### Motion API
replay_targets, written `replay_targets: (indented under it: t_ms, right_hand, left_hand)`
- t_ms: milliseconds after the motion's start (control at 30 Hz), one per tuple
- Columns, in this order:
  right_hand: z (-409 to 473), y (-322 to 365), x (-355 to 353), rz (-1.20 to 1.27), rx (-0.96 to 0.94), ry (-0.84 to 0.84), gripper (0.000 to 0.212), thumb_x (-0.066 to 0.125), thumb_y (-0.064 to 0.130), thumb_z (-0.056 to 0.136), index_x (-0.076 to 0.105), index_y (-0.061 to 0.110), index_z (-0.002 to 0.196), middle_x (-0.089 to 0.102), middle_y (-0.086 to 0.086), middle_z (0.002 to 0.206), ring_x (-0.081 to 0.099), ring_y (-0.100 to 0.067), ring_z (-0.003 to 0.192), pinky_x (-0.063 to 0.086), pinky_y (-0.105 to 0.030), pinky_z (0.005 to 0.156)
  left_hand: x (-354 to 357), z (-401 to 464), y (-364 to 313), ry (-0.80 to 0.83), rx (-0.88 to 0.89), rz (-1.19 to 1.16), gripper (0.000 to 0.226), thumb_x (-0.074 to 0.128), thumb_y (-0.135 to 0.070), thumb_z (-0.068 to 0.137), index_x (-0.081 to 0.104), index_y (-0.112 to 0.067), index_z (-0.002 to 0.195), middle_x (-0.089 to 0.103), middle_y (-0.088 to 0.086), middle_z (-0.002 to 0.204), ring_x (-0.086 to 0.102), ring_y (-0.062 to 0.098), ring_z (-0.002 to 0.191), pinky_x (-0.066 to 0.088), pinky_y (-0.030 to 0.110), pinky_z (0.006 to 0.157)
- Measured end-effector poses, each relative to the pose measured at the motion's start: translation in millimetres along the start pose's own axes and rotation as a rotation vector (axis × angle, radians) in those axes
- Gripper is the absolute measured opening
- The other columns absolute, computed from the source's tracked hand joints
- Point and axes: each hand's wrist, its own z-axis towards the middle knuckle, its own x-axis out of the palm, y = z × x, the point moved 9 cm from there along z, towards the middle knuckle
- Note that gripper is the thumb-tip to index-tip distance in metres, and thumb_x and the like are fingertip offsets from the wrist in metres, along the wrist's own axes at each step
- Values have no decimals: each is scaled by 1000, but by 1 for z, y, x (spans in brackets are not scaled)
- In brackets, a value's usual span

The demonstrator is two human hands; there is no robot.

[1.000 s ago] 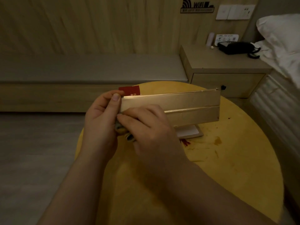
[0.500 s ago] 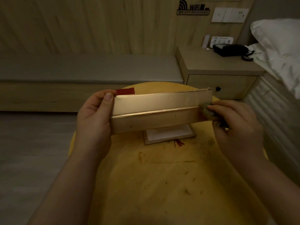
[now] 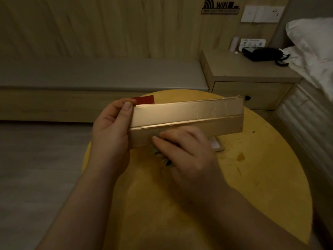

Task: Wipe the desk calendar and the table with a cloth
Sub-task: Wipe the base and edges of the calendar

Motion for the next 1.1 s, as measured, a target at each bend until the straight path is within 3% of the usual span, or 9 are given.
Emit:
replay_targets:
  t_ms: [167, 300, 400, 500, 633, 767, 900, 1033, 1100]
  right_hand:
    - [10, 25, 20, 45, -22, -4, 39, 39, 14, 112, 75, 4, 122, 74, -15, 119, 64, -30, 108, 55, -38, 95]
    - [8, 20, 14, -3, -44, -2, 24, 59, 10, 105, 77, 3, 120, 75, -16, 118, 65, -32, 107, 56, -40, 93]
    - [1, -3, -4, -48, -27, -15, 27, 56, 12, 105, 77, 2, 119, 75, -17, 118, 65, -34, 108, 56, -40, 92]
    - [-8, -36, -31, -114, 0, -20, 39, 41, 15, 111, 76, 0, 119, 73, -20, 119, 65, -37, 109, 54, -38, 95]
    - [-25, -89, -66, -233, 81, -2, 27, 62, 2, 96, 75, -3, 120, 72, -22, 120, 67, -42, 108, 47, -36, 99]
    - [-35, -116, -88, -303, 105, -45, 28, 65, -4, 92, 74, -4, 119, 72, -24, 120, 66, -38, 112, 49, -37, 101]
    - [-40, -110, -82, -261, 102, -74, 25, 61, 2, 99, 75, -5, 118, 71, -24, 120, 66, -40, 113, 43, -31, 108]
    - [-35, -82, -52, -178, 82, -58, 34, 81, -11, 82, 77, -2, 116, 73, -21, 117, 66, -41, 106, 42, -30, 105]
    - [-29, -59, -33, -131, 15, -48, 27, 76, -3, 90, 77, -1, 117, 73, -20, 118, 64, -39, 107, 48, -34, 101]
  left_hand:
    - [0, 0, -3, 26, 22, -13, 23, 54, -11, 108, 71, -20, 97, 77, -14, 80, 69, -3, 75, 55, 17, 65]
    - [0, 0, -1, 47, 6, -20, 20, 59, -17, 106, 75, -24, 95, 78, -12, 85, 69, 2, 79, 56, 20, 68]
    - [-2, 1, 1, 27, -4, -2, 25, 58, -16, 107, 77, -26, 93, 78, -12, 86, 69, 2, 81, 55, 21, 70]
    - [-3, 1, 2, 12, -16, 9, 26, 59, -18, 107, 79, -28, 92, 78, -13, 88, 68, 2, 84, 54, 26, 75]
    - [-4, 0, 2, -8, -34, 18, 27, 60, -20, 106, 79, -30, 91, 79, -15, 88, 68, 1, 84, 54, 30, 81]
    - [-5, 1, 0, -5, -27, 36, 32, 60, -22, 106, 82, -37, 88, 78, -15, 88, 68, 3, 85, 55, 31, 81]
    - [-5, 2, 0, 0, -13, 30, 32, 60, -22, 106, 82, -38, 88, 78, -16, 87, 68, -2, 80, 55, 21, 70]
    - [-5, 3, 2, 15, -24, 11, 27, 61, -25, 103, 82, -37, 90, 79, -14, 88, 70, -1, 81, 57, 20, 67]
    - [-5, 3, 2, 21, -25, -3, 28, 61, -24, 103, 82, -36, 90, 79, -13, 88, 70, 0, 81, 57, 21, 67]
